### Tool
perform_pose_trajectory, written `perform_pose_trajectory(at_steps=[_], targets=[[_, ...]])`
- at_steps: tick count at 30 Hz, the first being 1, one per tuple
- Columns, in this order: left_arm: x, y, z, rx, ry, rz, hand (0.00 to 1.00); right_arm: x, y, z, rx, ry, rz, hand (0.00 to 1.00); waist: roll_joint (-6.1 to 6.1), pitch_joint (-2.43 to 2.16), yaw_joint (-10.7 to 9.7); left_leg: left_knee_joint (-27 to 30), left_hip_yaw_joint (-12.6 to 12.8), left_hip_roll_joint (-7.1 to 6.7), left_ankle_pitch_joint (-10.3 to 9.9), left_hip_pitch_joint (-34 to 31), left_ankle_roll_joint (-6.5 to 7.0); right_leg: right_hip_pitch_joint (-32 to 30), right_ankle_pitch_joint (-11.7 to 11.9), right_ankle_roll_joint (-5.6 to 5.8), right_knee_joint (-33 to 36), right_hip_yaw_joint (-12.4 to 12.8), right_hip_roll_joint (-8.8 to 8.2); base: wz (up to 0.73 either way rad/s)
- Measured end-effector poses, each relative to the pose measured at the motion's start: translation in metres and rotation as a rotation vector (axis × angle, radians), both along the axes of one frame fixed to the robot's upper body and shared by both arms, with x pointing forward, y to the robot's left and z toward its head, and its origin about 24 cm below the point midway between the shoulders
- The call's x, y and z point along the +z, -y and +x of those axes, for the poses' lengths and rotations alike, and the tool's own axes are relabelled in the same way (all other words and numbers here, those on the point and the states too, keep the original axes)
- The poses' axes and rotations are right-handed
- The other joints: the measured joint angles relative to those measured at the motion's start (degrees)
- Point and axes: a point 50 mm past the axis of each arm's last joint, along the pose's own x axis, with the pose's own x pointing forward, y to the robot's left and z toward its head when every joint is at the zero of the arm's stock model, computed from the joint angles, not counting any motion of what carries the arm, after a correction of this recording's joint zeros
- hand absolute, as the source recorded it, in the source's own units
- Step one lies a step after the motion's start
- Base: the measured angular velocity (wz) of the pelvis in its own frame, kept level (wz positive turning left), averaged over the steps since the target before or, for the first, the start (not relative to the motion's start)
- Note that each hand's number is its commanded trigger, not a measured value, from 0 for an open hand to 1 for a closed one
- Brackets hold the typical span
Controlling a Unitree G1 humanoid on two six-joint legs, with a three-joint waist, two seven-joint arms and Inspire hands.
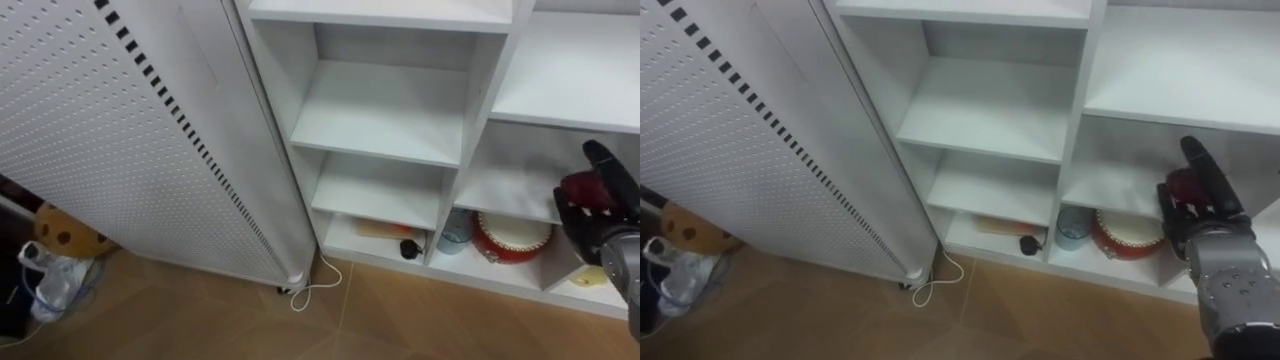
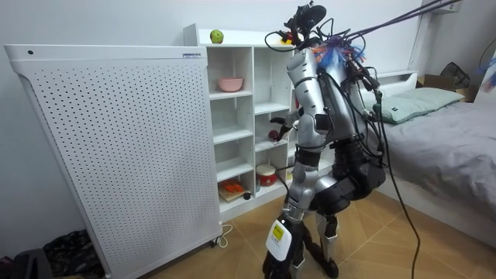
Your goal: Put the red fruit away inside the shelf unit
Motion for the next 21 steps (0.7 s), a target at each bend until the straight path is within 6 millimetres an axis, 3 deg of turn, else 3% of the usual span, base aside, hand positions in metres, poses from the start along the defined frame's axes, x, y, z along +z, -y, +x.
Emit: perform_pose_trajectory(at_steps=[21], targets=[[-0.0011, 0.0011, -0.0013, -0.052, -0.011, -0.018, 0.00, -0.0009, 0.0034, -0.0019, -0.025, 0.029, -0.014, 0.00, -0.03, 0.04, 0.11, 0.34, 0.18, 0.73, -0.14, 3.00, -0.09, 3.17, 0.12, 0.15, -0.50, 0.49, 0.93, -0.01]])
